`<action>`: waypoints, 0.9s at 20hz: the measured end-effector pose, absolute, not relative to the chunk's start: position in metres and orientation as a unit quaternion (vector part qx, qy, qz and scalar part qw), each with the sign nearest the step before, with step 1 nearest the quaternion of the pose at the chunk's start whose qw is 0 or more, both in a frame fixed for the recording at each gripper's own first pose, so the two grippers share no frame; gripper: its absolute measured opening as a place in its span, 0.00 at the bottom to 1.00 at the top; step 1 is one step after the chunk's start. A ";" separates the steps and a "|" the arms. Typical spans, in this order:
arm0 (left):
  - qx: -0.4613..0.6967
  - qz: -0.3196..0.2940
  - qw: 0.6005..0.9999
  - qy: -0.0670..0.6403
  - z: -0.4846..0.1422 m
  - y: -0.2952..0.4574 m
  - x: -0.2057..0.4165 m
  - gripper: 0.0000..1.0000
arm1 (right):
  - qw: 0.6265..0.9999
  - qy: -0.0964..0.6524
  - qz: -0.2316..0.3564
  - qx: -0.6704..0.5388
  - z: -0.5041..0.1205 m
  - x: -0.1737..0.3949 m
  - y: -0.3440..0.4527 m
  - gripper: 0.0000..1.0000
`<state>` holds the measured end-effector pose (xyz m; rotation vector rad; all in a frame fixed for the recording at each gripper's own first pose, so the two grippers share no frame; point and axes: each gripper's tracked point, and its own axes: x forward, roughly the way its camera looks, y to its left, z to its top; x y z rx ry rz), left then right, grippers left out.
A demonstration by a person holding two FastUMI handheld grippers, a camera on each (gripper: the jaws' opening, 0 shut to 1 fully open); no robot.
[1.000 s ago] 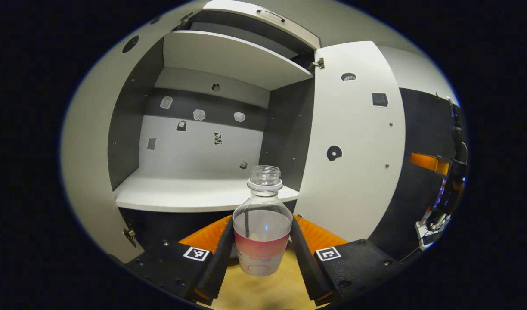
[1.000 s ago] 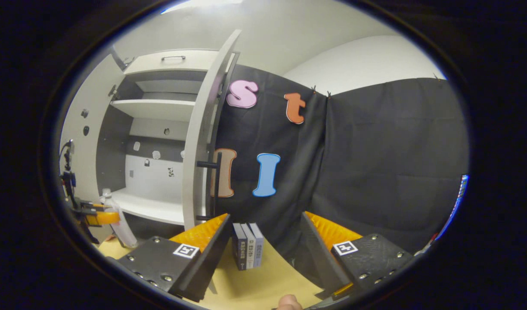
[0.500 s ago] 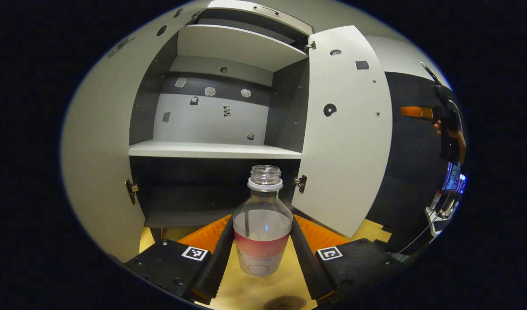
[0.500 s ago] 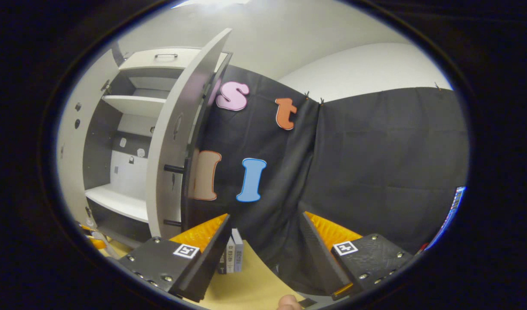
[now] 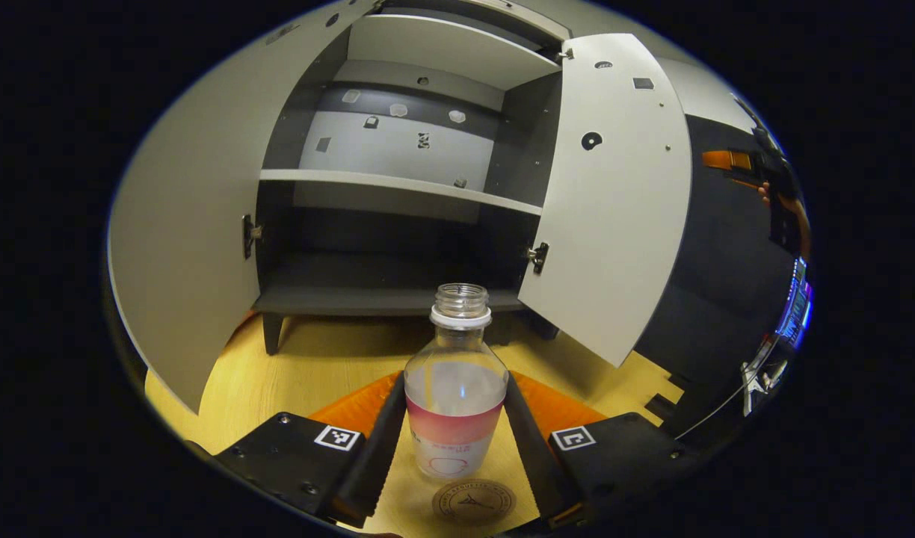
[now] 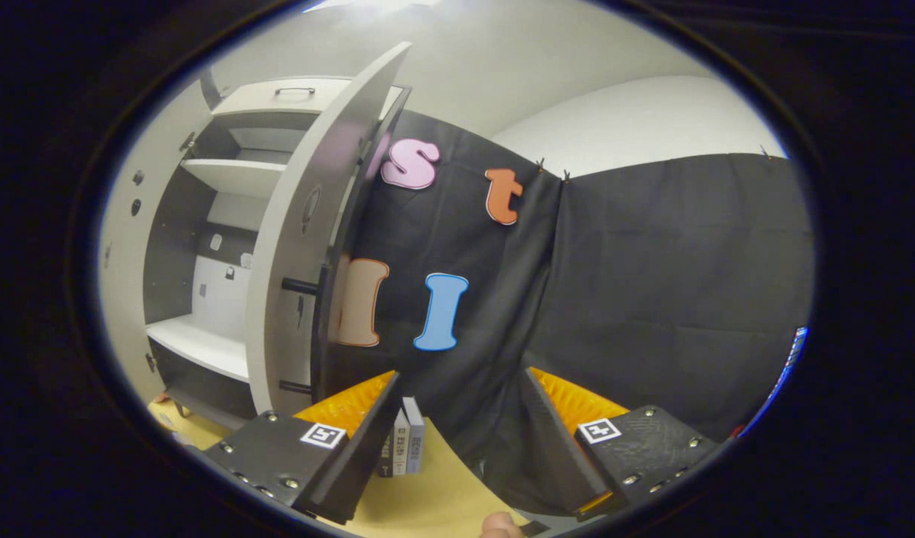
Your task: Grasp the bottle in the cabinet with the left hand and place it on the coaster, then close the right door with the right hand and the left door with the left hand.
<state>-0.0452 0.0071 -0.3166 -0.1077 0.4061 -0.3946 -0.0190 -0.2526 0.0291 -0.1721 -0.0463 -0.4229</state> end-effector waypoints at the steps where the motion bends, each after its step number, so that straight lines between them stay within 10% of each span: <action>1: -0.056 -0.193 0.957 0.207 -0.322 0.008 -0.051 0.78 | 0.974 -0.025 -0.209 -0.083 0.029 -0.017 -0.254 0.94; 18: -0.082 -0.187 0.951 0.234 -0.368 -0.005 -0.084 0.79 | 0.981 -0.029 -0.190 -0.014 0.026 0.002 -0.252 0.97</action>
